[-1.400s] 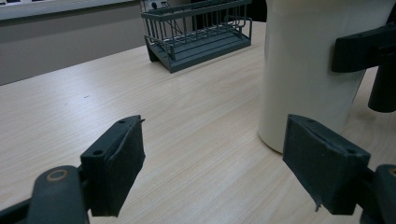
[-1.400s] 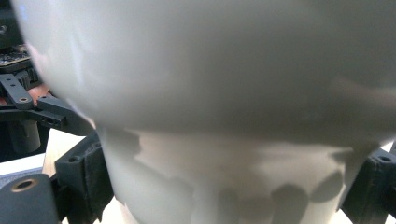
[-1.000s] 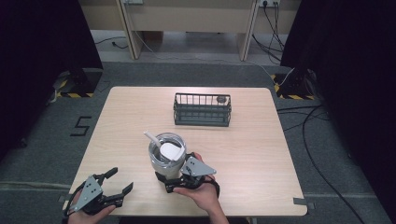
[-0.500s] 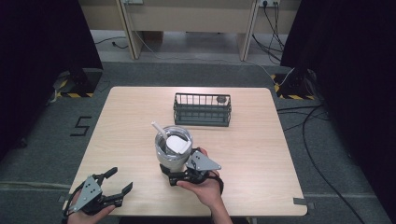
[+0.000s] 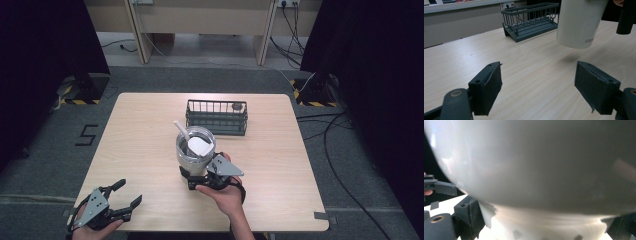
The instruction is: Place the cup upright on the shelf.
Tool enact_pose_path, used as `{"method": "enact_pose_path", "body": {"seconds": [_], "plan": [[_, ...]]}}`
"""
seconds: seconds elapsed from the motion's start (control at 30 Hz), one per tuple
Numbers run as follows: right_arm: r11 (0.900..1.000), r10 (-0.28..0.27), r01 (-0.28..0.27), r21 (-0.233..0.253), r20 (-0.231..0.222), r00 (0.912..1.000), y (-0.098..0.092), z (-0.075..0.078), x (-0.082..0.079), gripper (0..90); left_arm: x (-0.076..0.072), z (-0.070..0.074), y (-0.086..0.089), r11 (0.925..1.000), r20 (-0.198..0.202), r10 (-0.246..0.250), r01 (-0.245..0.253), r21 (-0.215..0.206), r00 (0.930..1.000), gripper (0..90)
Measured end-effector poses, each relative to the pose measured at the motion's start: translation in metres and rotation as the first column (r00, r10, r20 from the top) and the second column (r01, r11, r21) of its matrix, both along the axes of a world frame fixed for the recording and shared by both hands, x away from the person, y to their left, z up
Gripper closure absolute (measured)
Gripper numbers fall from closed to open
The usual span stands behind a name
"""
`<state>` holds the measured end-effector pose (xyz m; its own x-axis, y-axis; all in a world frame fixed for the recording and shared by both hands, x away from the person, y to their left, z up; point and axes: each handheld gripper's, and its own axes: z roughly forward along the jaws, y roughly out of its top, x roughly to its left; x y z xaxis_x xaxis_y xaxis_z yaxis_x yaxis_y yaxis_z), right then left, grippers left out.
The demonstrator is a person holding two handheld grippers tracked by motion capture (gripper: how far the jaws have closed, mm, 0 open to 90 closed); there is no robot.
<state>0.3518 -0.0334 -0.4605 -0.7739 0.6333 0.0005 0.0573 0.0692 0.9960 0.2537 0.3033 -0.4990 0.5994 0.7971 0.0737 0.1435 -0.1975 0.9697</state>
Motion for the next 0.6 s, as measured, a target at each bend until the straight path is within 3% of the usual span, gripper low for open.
{"method": "enact_pose_path", "body": {"seconds": [0.33,0.6], "plan": [[0.997,-0.080,0.080,-0.001,-0.014,0.9967,-0.011,0.008,0.011,10.2,0.000,0.000,0.000,1.0000,0.000,0.001,-0.001,-0.002,1.0000,21.6],[0.993,-0.113,0.113,-0.015,-0.030,0.9931,-0.016,0.006,0.018,10.3,0.000,0.000,0.000,1.0000,0.001,0.001,-0.001,-0.006,1.0000,21.7]]}}
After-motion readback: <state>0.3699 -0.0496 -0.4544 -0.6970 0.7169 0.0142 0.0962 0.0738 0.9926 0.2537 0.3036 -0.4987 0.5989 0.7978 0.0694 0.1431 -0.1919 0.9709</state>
